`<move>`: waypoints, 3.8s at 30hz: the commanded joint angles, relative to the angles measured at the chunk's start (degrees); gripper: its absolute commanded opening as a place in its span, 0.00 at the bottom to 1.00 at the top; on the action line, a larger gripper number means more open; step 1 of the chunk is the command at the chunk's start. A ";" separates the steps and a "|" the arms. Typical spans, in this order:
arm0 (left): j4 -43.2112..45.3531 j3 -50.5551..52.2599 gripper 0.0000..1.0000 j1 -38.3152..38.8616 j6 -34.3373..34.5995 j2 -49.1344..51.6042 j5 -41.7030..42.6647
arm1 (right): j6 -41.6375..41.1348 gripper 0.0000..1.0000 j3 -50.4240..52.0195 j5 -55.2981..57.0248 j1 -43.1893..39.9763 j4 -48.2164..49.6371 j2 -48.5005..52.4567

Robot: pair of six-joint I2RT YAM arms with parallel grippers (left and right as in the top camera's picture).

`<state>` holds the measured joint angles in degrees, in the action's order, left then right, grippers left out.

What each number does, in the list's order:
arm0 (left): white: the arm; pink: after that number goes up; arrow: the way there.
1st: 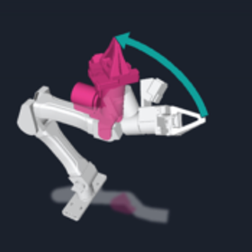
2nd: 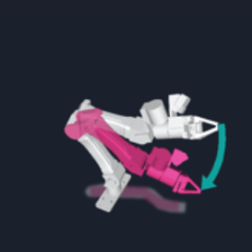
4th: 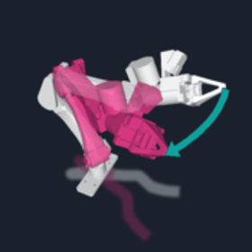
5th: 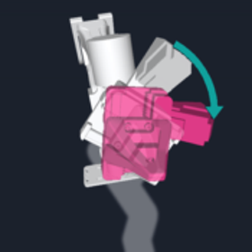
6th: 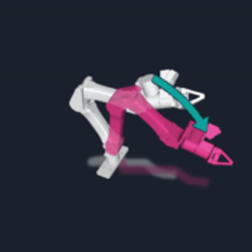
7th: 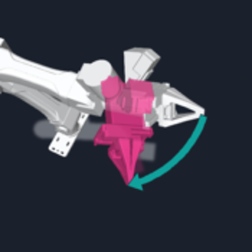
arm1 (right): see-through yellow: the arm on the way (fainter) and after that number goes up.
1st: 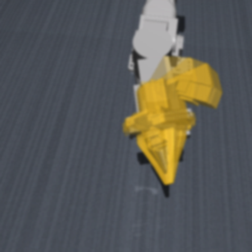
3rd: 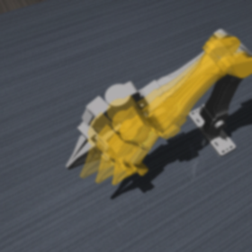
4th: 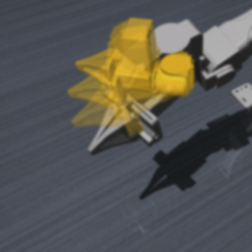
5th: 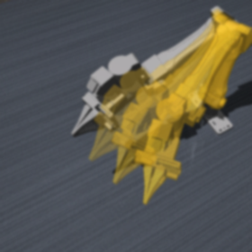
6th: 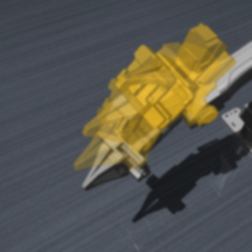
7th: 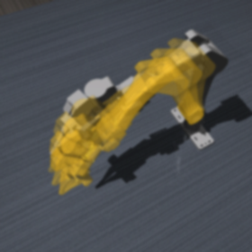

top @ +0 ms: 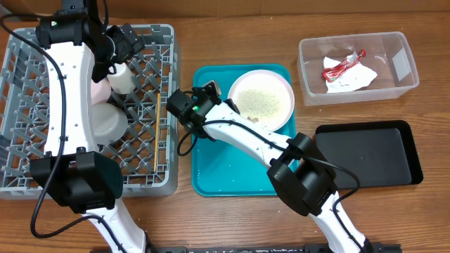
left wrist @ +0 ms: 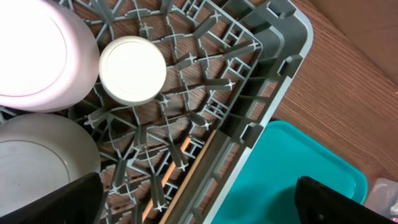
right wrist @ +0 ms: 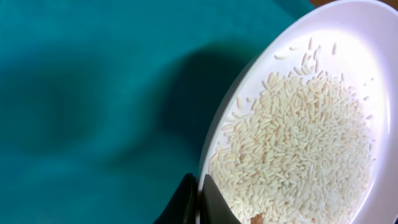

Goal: Sort waste into correct bins and load items into the dishwasher
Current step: 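Lift and tilt the plate of rice up off the tray, then carry the plate right over the black tray, then tip the white plate to pour the rice into the black tray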

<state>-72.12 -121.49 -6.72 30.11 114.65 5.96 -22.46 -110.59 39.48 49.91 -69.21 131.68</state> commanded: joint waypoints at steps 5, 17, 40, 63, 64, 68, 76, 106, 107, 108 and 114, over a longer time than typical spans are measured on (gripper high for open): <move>0.15 -0.52 1.00 0.70 0.76 -1.51 -0.20 | -5.35 0.04 -9.94 9.18 -0.57 -4.98 0.00; 0.13 -0.52 1.00 1.07 0.76 -1.51 -0.15 | -23.98 0.04 -20.04 6.03 -12.59 -20.85 -1.01; 0.15 -0.52 1.00 1.16 0.76 -1.51 -0.42 | -37.55 0.03 -20.02 -12.35 -41.51 -26.93 -12.61; 0.15 -0.52 1.00 1.16 0.76 -1.51 -0.42 | -40.24 0.03 -17.97 -32.11 -55.15 -22.64 -13.07; 0.15 -0.52 1.00 1.16 0.76 -1.51 -0.42 | -40.63 0.03 -17.75 -32.09 -55.15 -22.73 -13.07; 0.15 -0.52 1.00 1.16 0.76 -1.51 -0.42 | -41.51 0.03 -16.59 -32.11 -55.45 -22.34 -13.07; 0.15 -0.52 1.00 1.16 0.76 -1.51 -0.42 | -41.62 0.03 -13.09 -37.79 -59.93 -21.51 -13.07; 0.15 -0.52 1.00 1.16 0.76 -1.51 -0.42 | -28.24 0.03 -8.59 -66.75 -70.51 -21.59 -13.66; 0.15 -0.52 1.00 1.16 0.76 -1.51 -0.42 | -28.20 0.03 -8.59 -67.36 -70.79 -22.01 -13.66; 0.15 -0.52 1.00 1.16 0.76 -1.51 -0.42 | -28.22 0.03 -8.59 -68.24 -71.43 -22.75 -13.66; 0.15 -0.52 1.00 1.16 0.76 -1.51 -0.42 | -23.52 0.03 -8.59 -74.12 -75.84 -25.35 -13.66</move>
<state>-72.12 -121.49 -5.96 30.09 114.65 5.96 -49.43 -119.22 -29.80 -23.35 -94.08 119.90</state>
